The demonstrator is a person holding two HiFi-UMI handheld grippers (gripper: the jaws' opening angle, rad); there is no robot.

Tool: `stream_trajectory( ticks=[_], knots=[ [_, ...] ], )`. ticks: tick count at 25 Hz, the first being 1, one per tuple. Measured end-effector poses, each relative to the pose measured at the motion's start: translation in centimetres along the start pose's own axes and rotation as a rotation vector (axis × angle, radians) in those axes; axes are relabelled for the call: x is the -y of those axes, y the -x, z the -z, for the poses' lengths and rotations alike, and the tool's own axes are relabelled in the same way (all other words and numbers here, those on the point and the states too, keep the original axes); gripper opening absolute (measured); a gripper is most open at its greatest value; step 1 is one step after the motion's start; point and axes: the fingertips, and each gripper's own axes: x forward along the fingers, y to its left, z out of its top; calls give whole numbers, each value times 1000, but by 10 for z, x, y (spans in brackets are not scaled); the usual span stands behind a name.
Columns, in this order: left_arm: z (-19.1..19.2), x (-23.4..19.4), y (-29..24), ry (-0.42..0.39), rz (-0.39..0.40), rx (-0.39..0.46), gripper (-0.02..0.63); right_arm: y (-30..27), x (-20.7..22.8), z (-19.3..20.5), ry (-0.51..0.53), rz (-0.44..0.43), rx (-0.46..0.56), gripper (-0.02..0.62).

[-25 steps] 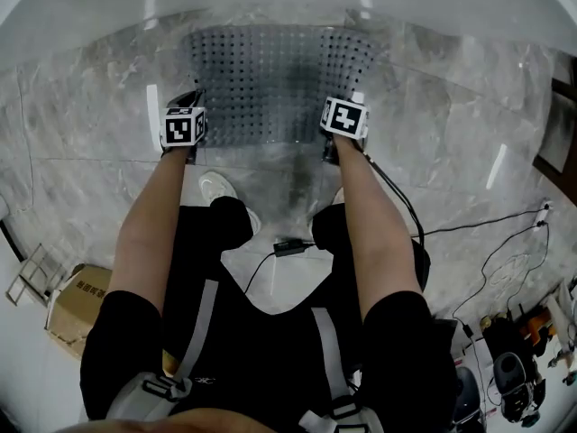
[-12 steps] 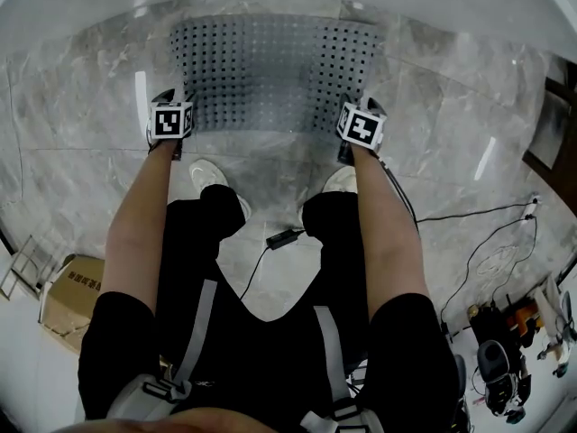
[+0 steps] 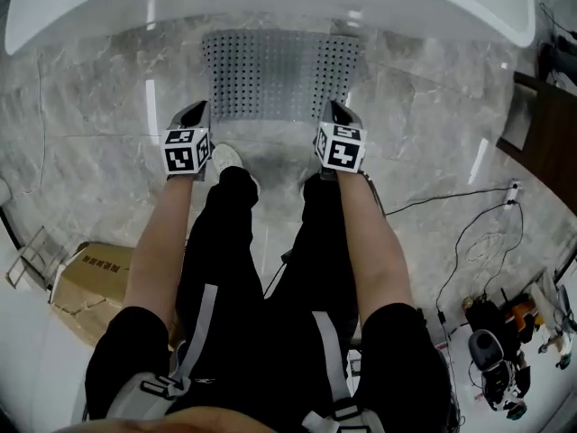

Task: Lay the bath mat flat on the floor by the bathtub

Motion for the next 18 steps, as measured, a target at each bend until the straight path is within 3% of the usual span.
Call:
stream_trajectory(
  ticks=[5, 11, 18],
  knots=[
    [-87, 45, 114, 66, 63, 163, 5, 119, -48, -75, 22, -43, 162, 6],
    [-191, 114, 251, -32, 102, 349, 3, 274, -93, -162, -25, -108, 400, 5],
    [-317, 155, 412, -81, 96, 632, 3, 459, -104, -285, 25, -44, 747, 5]
  ],
)
